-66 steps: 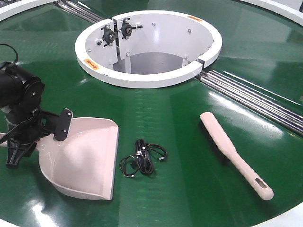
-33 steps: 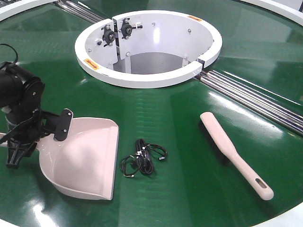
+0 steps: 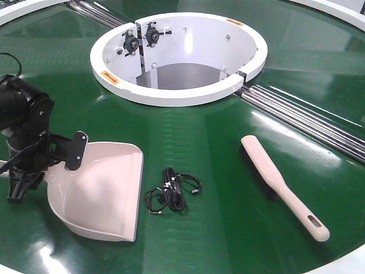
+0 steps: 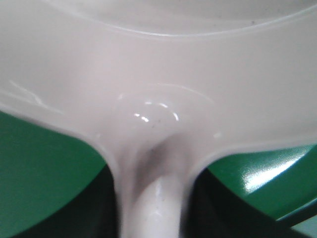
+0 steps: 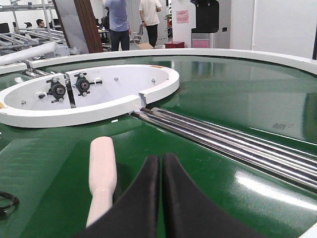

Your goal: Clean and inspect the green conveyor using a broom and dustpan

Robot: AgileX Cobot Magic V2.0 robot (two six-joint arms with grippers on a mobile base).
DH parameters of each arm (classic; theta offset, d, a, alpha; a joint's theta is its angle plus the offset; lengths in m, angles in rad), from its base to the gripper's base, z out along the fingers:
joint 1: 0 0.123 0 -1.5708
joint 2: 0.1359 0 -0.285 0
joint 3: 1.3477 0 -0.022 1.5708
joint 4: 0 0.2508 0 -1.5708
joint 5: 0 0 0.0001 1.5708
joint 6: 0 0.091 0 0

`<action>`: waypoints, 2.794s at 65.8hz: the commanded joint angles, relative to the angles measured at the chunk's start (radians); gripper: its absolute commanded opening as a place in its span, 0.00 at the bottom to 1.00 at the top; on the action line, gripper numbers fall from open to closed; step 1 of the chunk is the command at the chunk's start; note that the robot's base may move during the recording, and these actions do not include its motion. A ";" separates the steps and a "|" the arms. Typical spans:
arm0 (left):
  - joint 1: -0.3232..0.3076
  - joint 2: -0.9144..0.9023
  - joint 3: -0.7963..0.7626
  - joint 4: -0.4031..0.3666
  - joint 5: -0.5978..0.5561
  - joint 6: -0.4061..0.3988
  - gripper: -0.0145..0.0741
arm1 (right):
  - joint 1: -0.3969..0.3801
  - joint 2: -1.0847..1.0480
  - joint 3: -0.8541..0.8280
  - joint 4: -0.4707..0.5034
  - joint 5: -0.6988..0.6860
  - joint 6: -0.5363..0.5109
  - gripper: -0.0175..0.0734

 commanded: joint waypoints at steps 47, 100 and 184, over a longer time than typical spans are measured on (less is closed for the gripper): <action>-0.007 -0.041 -0.029 0.006 0.004 0.002 0.16 | -0.004 0.148 -0.280 0.005 -0.023 -0.003 0.18; -0.007 -0.041 -0.029 0.006 0.004 0.002 0.16 | -0.004 0.659 -0.466 0.090 0.152 -0.029 0.27; -0.007 -0.041 -0.029 0.006 0.003 0.002 0.16 | 0.171 1.330 -1.094 0.061 0.837 -0.130 0.83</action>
